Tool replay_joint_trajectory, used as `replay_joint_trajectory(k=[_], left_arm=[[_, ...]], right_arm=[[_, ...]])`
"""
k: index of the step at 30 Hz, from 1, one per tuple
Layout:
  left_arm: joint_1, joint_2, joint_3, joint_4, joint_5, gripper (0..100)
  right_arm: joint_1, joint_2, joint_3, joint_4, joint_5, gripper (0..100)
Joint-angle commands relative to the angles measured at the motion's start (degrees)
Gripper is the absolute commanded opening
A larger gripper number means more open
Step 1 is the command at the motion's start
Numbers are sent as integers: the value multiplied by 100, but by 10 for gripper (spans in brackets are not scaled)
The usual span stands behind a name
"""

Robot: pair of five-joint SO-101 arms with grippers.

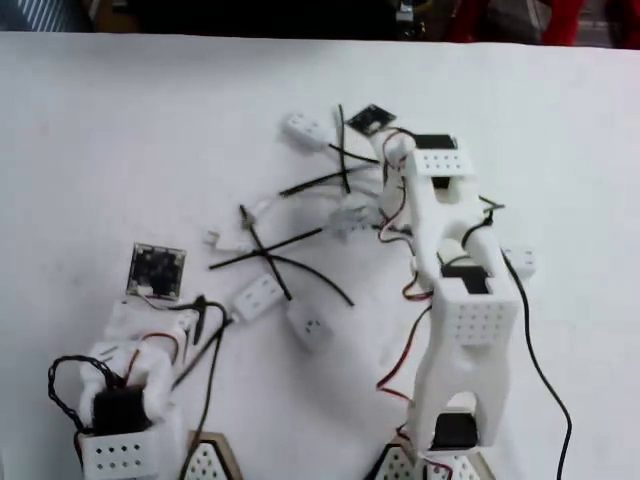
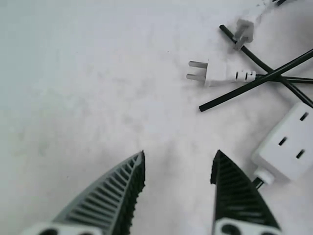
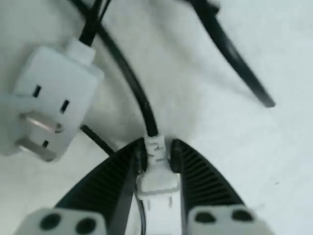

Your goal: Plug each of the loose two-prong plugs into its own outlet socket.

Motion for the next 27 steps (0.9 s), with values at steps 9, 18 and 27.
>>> replay_joint_trajectory(k=[9,18,27], left_arm=[[-31,-22,-141,-53,-70,230],[-31,-22,-141,-53,-70,230],[-31,-22,-141,-53,-70,230]], right_arm=[[-57,-1174,-668,1851,0,19],[-110,-2141,-273,2703,-9,19],[-734,-3811,2752,1798,-220,19]])
